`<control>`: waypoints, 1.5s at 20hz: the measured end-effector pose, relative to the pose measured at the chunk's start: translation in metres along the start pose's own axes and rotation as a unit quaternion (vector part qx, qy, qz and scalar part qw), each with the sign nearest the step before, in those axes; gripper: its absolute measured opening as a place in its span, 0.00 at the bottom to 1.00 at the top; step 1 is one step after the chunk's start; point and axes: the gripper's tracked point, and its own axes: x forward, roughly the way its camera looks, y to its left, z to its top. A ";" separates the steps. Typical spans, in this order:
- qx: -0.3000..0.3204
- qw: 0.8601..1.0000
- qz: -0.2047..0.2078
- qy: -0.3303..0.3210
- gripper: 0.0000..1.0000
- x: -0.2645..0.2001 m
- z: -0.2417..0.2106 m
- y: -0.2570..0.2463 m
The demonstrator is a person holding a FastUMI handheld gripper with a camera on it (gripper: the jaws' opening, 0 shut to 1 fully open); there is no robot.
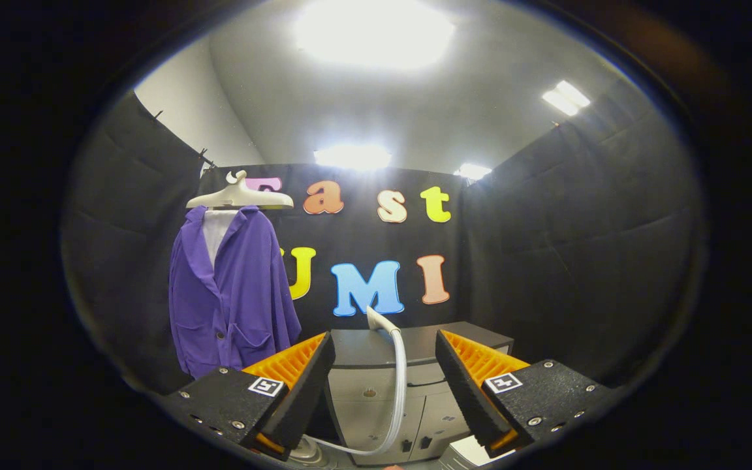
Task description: Iron the clothes twice with a garment steamer, once on the left side and once on the right side.
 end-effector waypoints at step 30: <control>0.076 0.986 0.099 0.112 0.95 0.402 -0.048 -0.060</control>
